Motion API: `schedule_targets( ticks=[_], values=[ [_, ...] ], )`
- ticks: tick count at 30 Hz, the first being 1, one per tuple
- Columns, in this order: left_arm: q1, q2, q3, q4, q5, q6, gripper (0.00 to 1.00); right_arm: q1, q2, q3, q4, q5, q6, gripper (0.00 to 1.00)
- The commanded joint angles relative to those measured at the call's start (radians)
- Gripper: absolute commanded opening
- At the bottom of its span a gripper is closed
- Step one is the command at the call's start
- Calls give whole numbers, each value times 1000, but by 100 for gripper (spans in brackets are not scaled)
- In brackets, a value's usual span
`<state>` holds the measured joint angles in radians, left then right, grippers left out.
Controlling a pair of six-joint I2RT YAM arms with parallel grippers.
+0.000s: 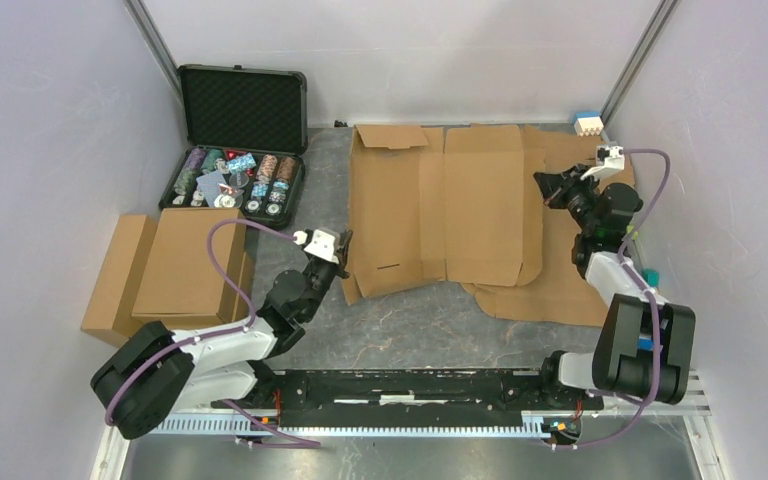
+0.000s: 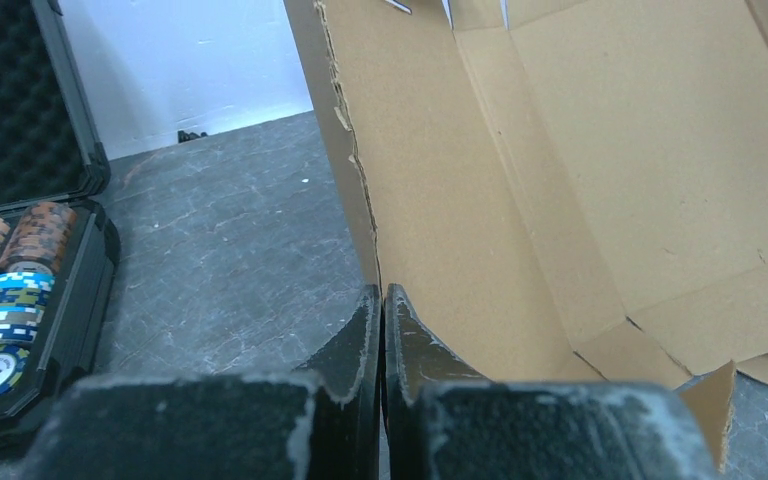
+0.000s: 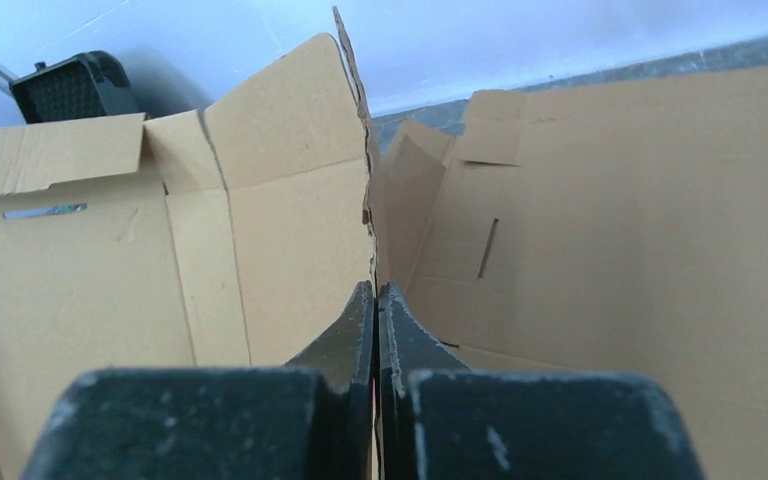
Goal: Fold the paper box
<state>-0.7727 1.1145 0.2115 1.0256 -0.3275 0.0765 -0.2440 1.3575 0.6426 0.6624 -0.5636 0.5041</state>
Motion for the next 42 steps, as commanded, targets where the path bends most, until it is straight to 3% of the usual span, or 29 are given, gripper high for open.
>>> schedule_targets(
  ticks=[1, 7, 13, 16, 20, 24, 28, 36, 40, 42],
  values=[
    [-8, -33, 11, 20, -25, 8, 2, 67, -96, -17, -60, 31, -77, 0],
    [-8, -42, 12, 1, -127, -44, 5, 114, -260, -57, -39, 72, -133, 0],
    [-3, -110, 18, -98, -231, -150, 30, 127, -426, -181, 74, 62, -145, 0],
    [1, -129, 15, -110, -232, -184, 42, 129, -502, -236, 87, 47, -161, 0],
    [7, -220, 84, -379, -198, -243, 57, 129, -597, -332, 123, 53, -150, 0],
    [43, -280, 57, -384, -169, -272, 68, 129, -669, -390, 135, 58, -158, 0],
    [134, -297, 73, -443, -94, -340, 75, 129, -729, -420, 136, 36, -180, 0],
    [215, -341, 135, -583, -168, -401, 79, 129, -806, -428, 92, 60, -224, 0],
    [348, -259, 175, -578, -41, -450, 83, 129, -811, -425, 72, 86, -221, 0],
    [423, -204, 176, -513, 103, -482, 85, 129, -806, -422, 59, 86, -222, 0]
  ],
)
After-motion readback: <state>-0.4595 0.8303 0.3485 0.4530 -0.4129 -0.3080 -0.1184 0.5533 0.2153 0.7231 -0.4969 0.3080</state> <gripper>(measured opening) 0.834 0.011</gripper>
